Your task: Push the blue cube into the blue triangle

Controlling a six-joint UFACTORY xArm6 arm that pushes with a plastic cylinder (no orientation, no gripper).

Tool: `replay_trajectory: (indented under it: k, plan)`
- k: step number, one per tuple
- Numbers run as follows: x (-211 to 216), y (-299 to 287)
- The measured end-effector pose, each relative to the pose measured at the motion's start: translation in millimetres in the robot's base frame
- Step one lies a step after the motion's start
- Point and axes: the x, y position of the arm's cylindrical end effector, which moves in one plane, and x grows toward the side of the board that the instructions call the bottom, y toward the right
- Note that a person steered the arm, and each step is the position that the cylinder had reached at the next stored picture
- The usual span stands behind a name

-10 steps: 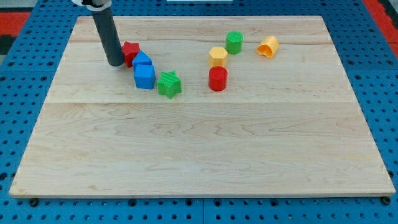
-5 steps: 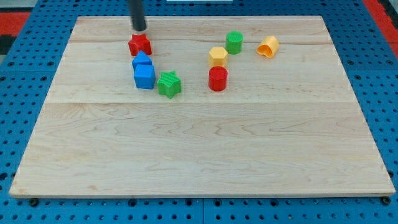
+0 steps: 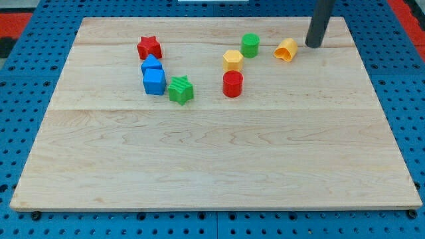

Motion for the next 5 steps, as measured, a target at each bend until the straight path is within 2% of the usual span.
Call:
replay_trajectory:
  k: [1, 2, 3, 5]
  plan:
    - [45, -2]
    - [42, -51]
    - [11, -69]
    - [9, -30]
